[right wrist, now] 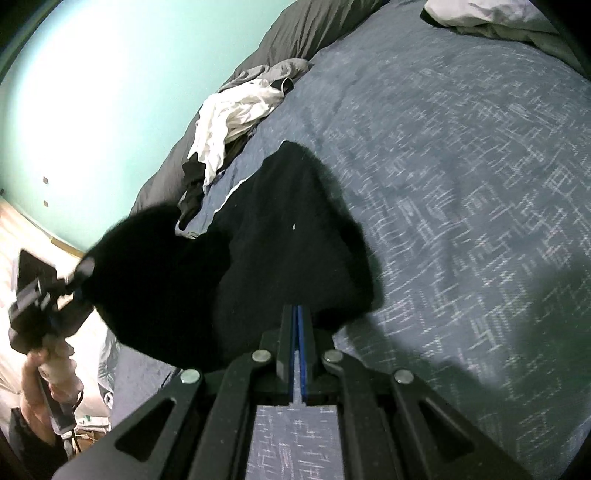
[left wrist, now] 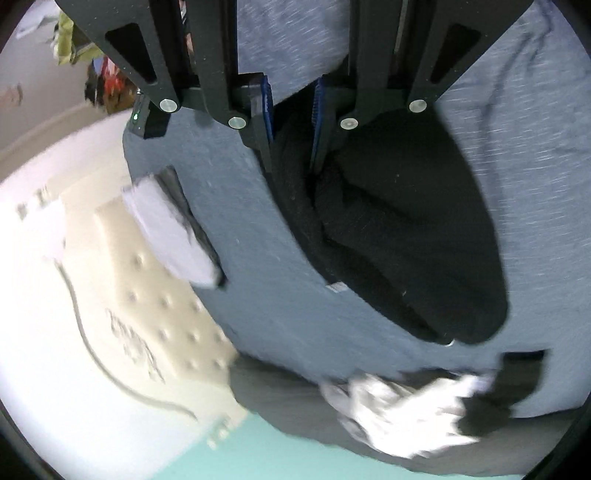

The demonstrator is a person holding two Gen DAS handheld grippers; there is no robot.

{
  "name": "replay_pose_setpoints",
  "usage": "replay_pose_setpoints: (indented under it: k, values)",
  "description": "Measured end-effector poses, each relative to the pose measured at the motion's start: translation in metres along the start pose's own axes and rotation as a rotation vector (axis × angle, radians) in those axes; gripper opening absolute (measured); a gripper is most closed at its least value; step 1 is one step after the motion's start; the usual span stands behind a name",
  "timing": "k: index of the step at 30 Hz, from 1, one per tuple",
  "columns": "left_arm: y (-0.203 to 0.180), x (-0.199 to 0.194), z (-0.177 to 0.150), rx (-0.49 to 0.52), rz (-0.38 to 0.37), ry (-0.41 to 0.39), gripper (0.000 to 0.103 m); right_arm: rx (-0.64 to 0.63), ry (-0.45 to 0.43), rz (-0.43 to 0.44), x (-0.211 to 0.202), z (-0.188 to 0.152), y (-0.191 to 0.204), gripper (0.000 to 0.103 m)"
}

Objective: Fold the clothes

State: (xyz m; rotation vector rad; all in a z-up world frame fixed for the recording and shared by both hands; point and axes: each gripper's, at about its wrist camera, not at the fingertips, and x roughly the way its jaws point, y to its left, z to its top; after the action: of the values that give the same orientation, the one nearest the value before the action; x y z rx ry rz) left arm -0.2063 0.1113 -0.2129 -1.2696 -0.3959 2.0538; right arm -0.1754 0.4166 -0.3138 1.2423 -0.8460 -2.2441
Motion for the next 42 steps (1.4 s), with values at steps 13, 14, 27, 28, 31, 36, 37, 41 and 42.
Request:
replay_pose_setpoints:
  k: [13, 14, 27, 28, 31, 36, 37, 41, 42]
  values:
    - [-0.019, 0.069, -0.016, -0.018, -0.025, 0.095, 0.026, 0.032, -0.006, 0.062, -0.005, 0.01, -0.01, 0.002]
    - [-0.015, 0.059, -0.015, -0.023, -0.017, 0.079, 0.034, 0.035, -0.009, 0.069, -0.004, 0.011, -0.009, 0.002]
    - [0.051, 0.012, -0.033, -0.059, 0.118, 0.072, 0.045, 0.074, -0.052, 0.202, 0.006, 0.022, 0.011, 0.052]
    - [0.051, 0.015, -0.036, -0.05, 0.121, 0.082, 0.045, 0.072, -0.054, 0.209, 0.005, 0.023, 0.013, 0.055]
    - [0.051, 0.025, -0.044, -0.028, 0.117, 0.112, 0.045, 0.058, -0.054, 0.237, 0.006, 0.025, 0.02, 0.059]
    - [0.047, 0.033, -0.05, -0.016, 0.117, 0.12, 0.045, 0.017, -0.016, 0.203, 0.02, 0.027, 0.034, 0.063]
    - [0.047, 0.035, -0.05, -0.015, 0.116, 0.122, 0.045, 0.009, -0.004, 0.189, 0.025, 0.026, 0.035, 0.063]
    - [0.047, 0.037, -0.051, -0.009, 0.112, 0.129, 0.045, -0.014, 0.033, 0.139, 0.045, 0.025, 0.037, 0.063]
    - [0.048, 0.038, -0.052, -0.009, 0.11, 0.129, 0.045, -0.018, 0.04, 0.127, 0.05, 0.025, 0.037, 0.063]
